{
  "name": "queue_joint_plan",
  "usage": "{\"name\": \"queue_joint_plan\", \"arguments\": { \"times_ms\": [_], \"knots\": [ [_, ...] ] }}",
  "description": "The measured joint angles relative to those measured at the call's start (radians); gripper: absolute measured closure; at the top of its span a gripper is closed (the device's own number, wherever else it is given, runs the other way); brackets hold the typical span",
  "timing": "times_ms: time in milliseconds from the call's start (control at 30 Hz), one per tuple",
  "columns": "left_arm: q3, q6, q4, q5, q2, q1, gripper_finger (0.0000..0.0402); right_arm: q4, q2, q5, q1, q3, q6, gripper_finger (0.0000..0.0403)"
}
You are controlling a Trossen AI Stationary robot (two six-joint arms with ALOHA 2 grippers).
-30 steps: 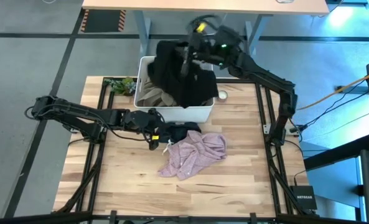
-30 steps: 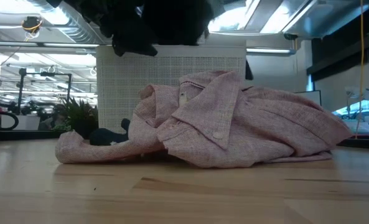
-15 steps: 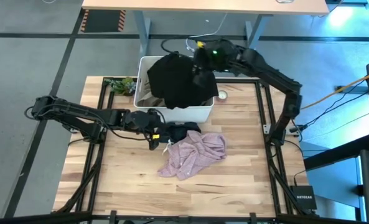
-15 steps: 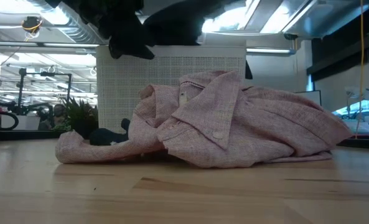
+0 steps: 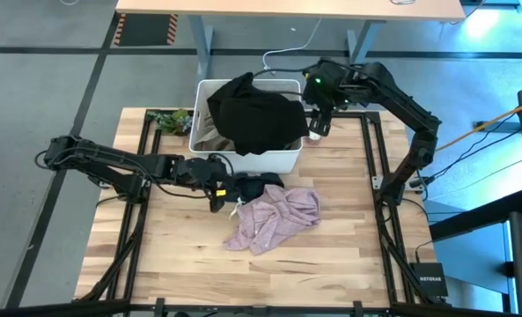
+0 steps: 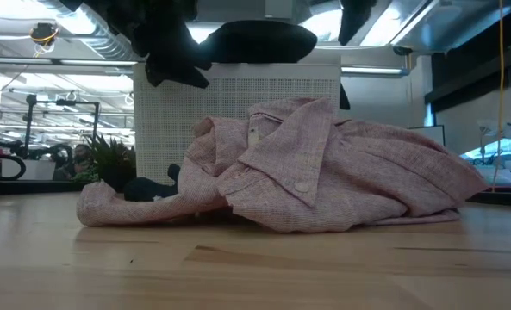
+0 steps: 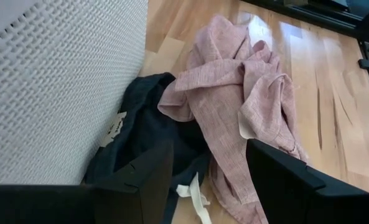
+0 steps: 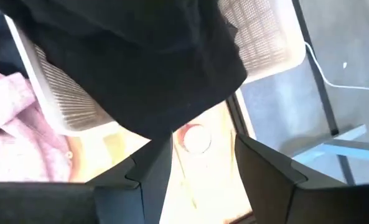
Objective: Sort clothes
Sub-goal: Put the black shirt into the white bin
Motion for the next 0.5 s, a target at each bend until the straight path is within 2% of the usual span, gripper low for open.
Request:
{"name": "queue_joint_plan", "arguments": {
  "times_ms": [100,200,267,500],
  "knots": [
    [0.0,0.0,-0.001,0.0,0.0,0.0,0.0204,0.006,-0.016,-0.003,0.003,-0.032,0.019,0.0213],
    [0.0,-0.029,-0.001,0.0,0.0,-0.002,0.0204,0.055,-0.063,-0.026,0.002,-0.153,0.02,0.0213],
    [0.0,-0.051,-0.001,0.0,0.0,-0.007,0.0204,0.114,-0.115,-0.022,0.002,-0.288,0.015,0.0213],
    [0.0,-0.023,0.0,0.001,0.0,-0.015,0.0204,0.52,-0.381,-0.031,0.003,-0.813,-0.012,0.0213]
  ]
}}
